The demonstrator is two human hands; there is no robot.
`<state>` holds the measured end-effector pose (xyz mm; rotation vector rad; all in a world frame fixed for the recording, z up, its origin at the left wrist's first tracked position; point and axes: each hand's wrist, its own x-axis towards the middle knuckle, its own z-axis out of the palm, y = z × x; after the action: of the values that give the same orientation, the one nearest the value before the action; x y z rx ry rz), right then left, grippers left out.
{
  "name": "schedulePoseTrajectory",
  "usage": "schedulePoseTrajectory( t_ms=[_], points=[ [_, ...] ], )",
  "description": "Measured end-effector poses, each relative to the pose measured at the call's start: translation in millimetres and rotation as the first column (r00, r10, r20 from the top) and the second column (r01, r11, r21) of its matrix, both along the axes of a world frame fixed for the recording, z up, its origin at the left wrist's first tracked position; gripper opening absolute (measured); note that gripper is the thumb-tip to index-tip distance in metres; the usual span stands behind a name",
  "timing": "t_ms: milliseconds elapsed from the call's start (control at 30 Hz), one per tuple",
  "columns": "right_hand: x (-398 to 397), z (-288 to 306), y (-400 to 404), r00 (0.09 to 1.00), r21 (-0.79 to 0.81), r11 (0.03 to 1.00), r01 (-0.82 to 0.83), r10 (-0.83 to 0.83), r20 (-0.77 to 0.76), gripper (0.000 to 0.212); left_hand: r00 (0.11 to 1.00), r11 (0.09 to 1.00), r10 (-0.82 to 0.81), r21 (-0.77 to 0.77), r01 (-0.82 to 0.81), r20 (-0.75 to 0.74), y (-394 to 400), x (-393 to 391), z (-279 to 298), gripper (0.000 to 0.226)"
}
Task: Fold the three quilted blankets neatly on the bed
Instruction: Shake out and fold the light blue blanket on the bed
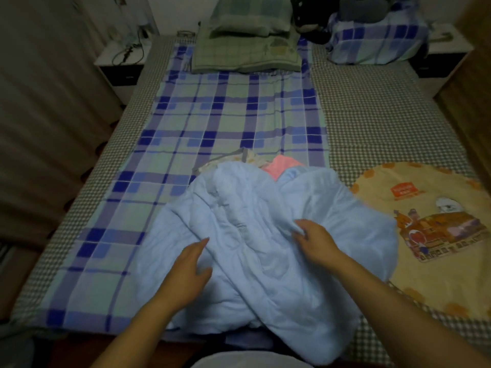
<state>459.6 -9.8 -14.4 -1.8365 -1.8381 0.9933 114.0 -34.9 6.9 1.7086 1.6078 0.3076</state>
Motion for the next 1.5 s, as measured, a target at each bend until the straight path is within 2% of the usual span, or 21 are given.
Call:
schedulePoseTrajectory(
  t_ms=[100, 200, 267, 333, 400, 467, 500, 567, 633, 700, 767, 833, 900, 967, 1033, 1133, 1200, 1267, 1333, 1433, 1500],
  points=[
    [-17, -13, -59, 0.872, -0.150, 0.865, -0.479, 0.489, 0.032, 0.046, 0.969, 0.953, -0.160, 0.225, 0.201, -0.187, 16, 11, 19, 0.090],
    [-4, -20, -100, 0.694, -0.375, 0.672, -0.639, 0.713, 0.095, 0.049, 0.807, 0.807, -0.320, 0.303, 0.507, -0.497, 41, 23, 20, 0.107],
    [9, -19, -108, 0.725, -0.509, 0.639, -0.576, 0.688, 0.043, 0.047, 0.663, 0.736, -0.397, 0.210, 0.643, -0.635, 55, 26, 5, 0.101],
    [17, -16, -109, 0.741, -0.603, 0.599, -0.527, 0.672, 0.020, 0.044, 0.527, 0.668, -0.466, 0.108, 0.736, -0.711, 60, 26, -7, 0.071],
    [21, -14, -104, 0.711, -0.662, 0.535, -0.525, 0.703, 0.004, 0.049, 0.386, 0.667, -0.602, -0.175, 0.724, -0.700, 55, 25, -12, 0.042],
    [18, -6, -87, 0.768, -0.615, 0.635, -0.467, 0.636, 0.073, 0.041, 0.290, 0.636, -0.731, -0.464, 0.616, -0.617, 42, 20, -21, 0.044],
    [15, -1, -75, 0.838, -0.515, 0.759, -0.397, 0.529, 0.132, 0.036, 0.297, 0.621, -0.769, -0.553, 0.555, -0.566, 32, 15, -25, 0.045],
    [9, 8, -44, 0.942, -0.202, 0.952, -0.228, 0.268, 0.200, 0.029, 0.437, 0.632, -0.769, -0.660, 0.406, -0.468, 9, -5, -38, 0.044],
    [2, 9, -11, 0.954, 0.040, 0.983, -0.181, 0.166, 0.251, 0.032, 0.532, 0.610, -0.744, -0.736, 0.293, -0.405, -16, -29, -51, 0.044],
    [-8, 4, 20, 0.891, 0.081, 0.955, -0.285, 0.233, 0.389, 0.057, 0.591, 0.659, -0.685, -0.709, 0.252, -0.426, -34, -50, -56, 0.045],
    [-19, 5, 44, 0.790, -0.030, 0.933, -0.359, 0.321, 0.523, 0.083, 0.666, 0.778, -0.572, -0.574, 0.255, -0.479, -38, -61, -53, 0.037],
    [-28, 5, 53, 0.703, -0.168, 0.918, -0.359, 0.385, 0.598, 0.088, 0.775, 0.919, -0.374, -0.318, 0.234, -0.509, -31, -63, -44, 0.028],
    [-25, 7, 46, 0.650, -0.210, 0.920, -0.332, 0.384, 0.656, 0.071, 0.886, 0.982, -0.158, 0.026, 0.188, -0.436, -16, -54, -34, 0.032],
    [-13, 4, 23, 0.626, -0.103, 0.930, -0.352, 0.315, 0.714, 0.049, 0.916, 0.943, -0.093, 0.261, 0.206, -0.390, 4, -39, -26, 0.046],
    [8, -5, -20, 0.652, -0.017, 0.938, -0.345, 0.253, 0.714, 0.035, 0.898, 0.894, -0.197, 0.304, 0.330, -0.393, 24, -20, -26, 0.059],
    [55, -19, -112, 0.696, 0.019, 0.957, -0.289, 0.196, 0.691, 0.039, 0.753, 0.784, -0.396, 0.233, 0.575, -0.525, 54, 12, -33, 0.075],
    [82, -36, -174, 0.669, -0.219, 0.970, -0.103, 0.231, 0.707, 0.050, 0.630, 0.727, -0.474, 0.129, 0.674, -0.615, 66, 29, -36, 0.074],
    [102, -69, -219, 0.647, -0.454, 0.889, 0.064, 0.309, 0.697, 0.064, 0.484, 0.684, -0.560, -0.045, 0.728, -0.672, 70, 38, -40, 0.059],
    [92, -70, -226, 0.705, -0.644, 0.764, 0.040, 0.435, 0.560, 0.065, 0.323, 0.656, -0.652, -0.296, 0.694, -0.686, 69, 43, -41, 0.052],
    [58, -30, -191, 0.913, -0.568, 0.819, 0.076, 0.172, 0.369, 0.043, 0.272, 0.652, -0.728, -0.513, 0.559, -0.629, 62, 46, -37, 0.049],
    [46, -19, -155, 0.895, -0.331, 0.914, 0.233, -0.068, 0.440, 0.037, 0.283, 0.651, -0.741, -0.551, 0.522, -0.609, 58, 46, -29, 0.044]
  ],
)
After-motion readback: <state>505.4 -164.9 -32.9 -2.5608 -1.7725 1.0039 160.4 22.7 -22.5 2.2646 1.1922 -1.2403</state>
